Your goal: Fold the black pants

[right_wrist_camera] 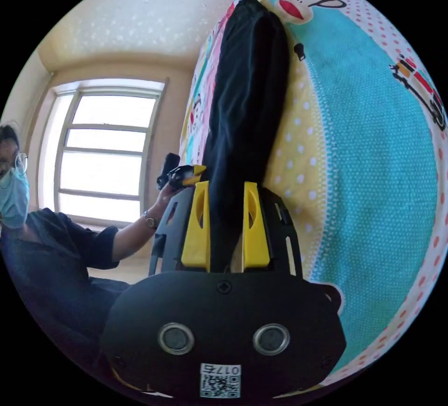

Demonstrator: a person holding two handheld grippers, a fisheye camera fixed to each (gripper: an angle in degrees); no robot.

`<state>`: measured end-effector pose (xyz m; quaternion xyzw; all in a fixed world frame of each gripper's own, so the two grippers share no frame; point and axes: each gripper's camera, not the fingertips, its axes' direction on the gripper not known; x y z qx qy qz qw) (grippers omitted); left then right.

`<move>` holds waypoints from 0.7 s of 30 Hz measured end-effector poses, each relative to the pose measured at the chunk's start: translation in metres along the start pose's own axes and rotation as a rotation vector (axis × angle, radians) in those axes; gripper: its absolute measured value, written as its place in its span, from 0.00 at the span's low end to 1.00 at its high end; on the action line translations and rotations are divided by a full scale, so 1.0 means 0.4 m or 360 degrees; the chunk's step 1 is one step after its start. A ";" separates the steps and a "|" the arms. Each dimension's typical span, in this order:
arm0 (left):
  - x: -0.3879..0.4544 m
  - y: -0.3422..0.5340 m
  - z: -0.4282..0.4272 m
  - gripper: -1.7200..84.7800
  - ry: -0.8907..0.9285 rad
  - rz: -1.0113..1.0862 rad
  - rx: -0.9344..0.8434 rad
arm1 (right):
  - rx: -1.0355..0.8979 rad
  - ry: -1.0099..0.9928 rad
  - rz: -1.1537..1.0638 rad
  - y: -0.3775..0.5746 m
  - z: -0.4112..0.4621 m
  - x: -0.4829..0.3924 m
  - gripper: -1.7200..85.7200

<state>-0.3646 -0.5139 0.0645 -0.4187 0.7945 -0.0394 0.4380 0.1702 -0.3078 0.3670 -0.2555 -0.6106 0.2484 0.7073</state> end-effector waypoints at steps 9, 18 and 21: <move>0.022 0.122 0.075 0.10 -0.0176 0.0112 -0.0007 | 0.0209 -0.0058 0.0130 0.141 -0.111 0.038 0.06; -0.090 0.154 0.093 0.17 0.0182 -0.0051 0.0019 | 0.0041 -0.0587 0.0256 0.141 -0.151 0.188 0.18; -0.104 0.120 0.168 0.17 0.0264 -0.0086 -0.0169 | -0.0158 -0.0681 0.0231 0.077 -0.089 0.197 0.17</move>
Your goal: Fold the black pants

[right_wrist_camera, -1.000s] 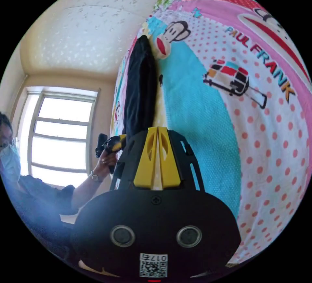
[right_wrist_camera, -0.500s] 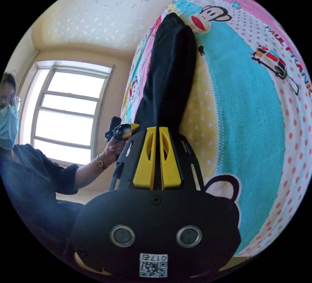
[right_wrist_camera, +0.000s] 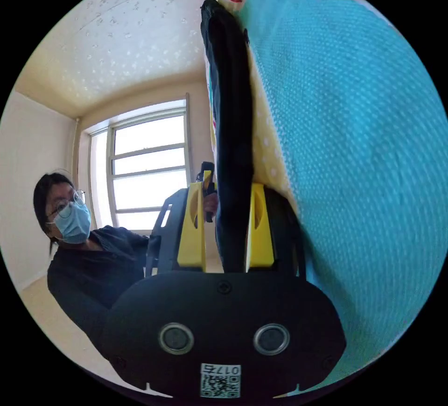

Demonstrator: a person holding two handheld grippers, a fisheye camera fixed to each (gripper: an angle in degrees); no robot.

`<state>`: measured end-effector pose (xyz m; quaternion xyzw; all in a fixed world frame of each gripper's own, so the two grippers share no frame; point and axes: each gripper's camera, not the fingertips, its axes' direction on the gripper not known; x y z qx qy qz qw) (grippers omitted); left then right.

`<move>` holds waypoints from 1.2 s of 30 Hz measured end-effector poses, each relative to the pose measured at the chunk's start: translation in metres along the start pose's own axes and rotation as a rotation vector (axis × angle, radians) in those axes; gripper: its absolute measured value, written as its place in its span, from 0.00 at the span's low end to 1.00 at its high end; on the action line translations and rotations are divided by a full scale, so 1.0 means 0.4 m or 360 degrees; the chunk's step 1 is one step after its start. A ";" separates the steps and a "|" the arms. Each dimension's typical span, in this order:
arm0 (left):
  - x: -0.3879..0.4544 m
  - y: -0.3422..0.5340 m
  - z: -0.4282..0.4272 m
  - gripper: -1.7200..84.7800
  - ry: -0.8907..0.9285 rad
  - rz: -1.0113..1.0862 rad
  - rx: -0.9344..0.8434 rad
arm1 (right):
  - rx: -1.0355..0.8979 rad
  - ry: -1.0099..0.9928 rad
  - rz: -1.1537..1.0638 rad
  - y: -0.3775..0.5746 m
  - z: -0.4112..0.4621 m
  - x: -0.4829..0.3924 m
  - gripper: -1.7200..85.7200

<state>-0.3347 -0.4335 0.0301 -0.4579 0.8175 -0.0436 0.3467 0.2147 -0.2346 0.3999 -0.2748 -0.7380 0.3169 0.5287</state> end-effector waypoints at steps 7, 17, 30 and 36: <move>0.133 0.095 0.032 0.08 -0.0109 0.0385 -0.0081 | -0.0145 0.0092 -0.0366 0.060 0.037 -0.209 0.07; 0.804 0.752 -0.043 0.08 0.0047 0.1644 -0.0083 | -0.0349 -0.0063 -0.1532 0.531 0.089 -0.918 0.03; 0.881 0.597 -0.086 0.08 -0.0459 0.1244 0.0242 | -0.0260 0.0403 -0.1393 0.203 0.112 -0.957 0.02; 0.607 0.445 -0.060 0.08 -0.0554 0.0956 0.0229 | -0.0140 0.0667 -0.1017 0.069 0.172 -0.674 0.03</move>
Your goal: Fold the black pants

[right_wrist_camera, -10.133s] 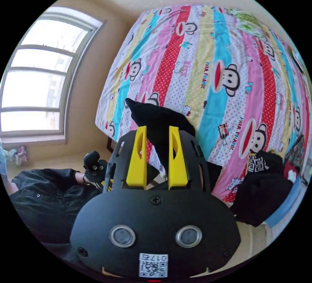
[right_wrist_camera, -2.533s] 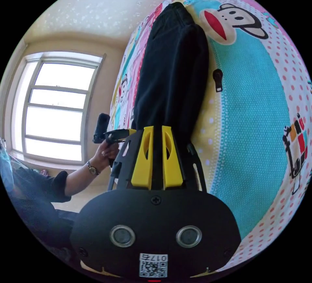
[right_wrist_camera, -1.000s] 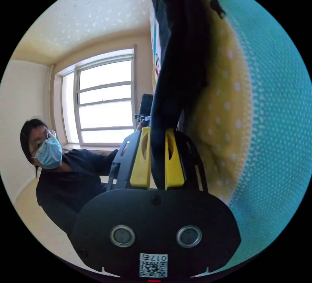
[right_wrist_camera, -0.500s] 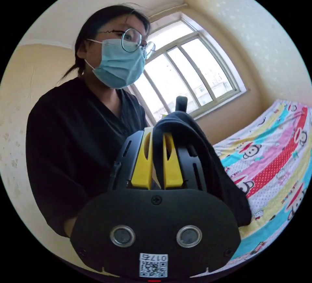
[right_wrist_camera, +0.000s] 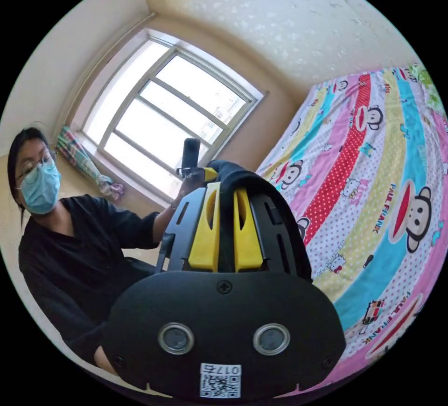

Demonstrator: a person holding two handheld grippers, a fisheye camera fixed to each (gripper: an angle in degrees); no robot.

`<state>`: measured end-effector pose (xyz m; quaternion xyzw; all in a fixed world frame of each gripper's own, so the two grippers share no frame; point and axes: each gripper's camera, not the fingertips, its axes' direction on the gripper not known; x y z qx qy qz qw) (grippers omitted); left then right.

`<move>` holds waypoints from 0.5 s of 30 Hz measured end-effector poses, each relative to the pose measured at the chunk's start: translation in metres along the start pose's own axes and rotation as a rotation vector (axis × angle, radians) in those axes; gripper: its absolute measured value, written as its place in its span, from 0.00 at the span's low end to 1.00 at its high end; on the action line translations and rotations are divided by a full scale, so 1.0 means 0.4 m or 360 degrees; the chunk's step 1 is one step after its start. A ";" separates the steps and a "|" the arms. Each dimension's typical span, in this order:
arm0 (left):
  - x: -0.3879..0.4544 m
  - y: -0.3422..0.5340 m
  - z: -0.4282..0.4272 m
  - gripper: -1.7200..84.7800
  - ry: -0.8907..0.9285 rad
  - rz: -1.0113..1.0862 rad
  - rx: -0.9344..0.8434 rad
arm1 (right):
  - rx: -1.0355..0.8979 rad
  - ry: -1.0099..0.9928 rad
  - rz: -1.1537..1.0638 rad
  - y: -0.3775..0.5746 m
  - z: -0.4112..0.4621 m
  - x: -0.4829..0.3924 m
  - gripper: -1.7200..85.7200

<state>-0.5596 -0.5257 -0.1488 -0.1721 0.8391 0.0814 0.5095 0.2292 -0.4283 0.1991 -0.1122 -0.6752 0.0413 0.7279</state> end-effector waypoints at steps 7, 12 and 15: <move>-0.153 0.442 0.202 0.08 -0.0001 -0.0324 -0.0282 | -0.0316 0.0070 0.0554 0.459 0.327 0.131 0.05; -0.180 0.757 0.278 0.10 0.0062 -0.0693 -0.0539 | -0.0613 -0.0058 0.0782 0.657 0.461 0.143 0.09; -0.207 0.798 0.288 0.11 0.0055 -0.0816 -0.0676 | -0.0874 -0.0164 0.0888 0.667 0.492 0.182 0.11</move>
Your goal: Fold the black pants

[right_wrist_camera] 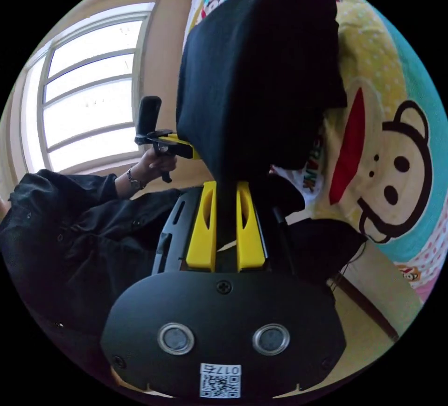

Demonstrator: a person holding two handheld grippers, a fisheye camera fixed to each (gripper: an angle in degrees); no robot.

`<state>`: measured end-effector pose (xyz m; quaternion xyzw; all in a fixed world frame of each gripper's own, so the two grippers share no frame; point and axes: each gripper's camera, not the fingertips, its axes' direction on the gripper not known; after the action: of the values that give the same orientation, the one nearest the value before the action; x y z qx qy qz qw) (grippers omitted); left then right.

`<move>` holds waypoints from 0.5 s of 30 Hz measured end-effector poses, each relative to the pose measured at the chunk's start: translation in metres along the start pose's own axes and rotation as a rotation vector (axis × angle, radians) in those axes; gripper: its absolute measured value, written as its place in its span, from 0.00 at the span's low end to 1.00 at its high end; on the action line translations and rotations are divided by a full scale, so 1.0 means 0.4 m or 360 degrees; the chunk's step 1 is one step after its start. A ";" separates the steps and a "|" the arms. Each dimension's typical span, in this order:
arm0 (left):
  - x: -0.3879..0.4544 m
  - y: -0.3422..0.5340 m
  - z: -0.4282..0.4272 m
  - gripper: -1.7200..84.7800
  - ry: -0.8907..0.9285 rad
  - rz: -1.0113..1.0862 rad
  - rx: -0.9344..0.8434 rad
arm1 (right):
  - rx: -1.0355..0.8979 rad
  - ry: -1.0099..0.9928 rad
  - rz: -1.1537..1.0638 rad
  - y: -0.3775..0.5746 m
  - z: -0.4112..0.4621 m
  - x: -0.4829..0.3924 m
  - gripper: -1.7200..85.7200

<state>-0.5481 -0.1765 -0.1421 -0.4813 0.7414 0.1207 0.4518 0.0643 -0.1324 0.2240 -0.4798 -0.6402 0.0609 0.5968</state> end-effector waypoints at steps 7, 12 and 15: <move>0.022 -0.038 -0.109 0.17 0.0018 0.0008 0.0029 | 0.0492 0.0038 0.0171 -0.135 -0.284 -0.035 0.25; 0.019 -0.027 -0.127 0.20 0.0112 -0.0098 0.0126 | 0.0545 0.0547 0.0305 -0.337 -0.211 -0.022 0.31; -0.022 0.002 -0.166 0.20 0.0183 -0.0163 0.0183 | 0.0523 0.0729 0.0371 -0.390 -0.159 0.062 0.38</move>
<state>-0.5842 -0.2115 -0.0981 -0.4979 0.7462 0.0270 0.4410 0.0366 -0.2299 0.3608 -0.4483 -0.4112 0.1218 0.7843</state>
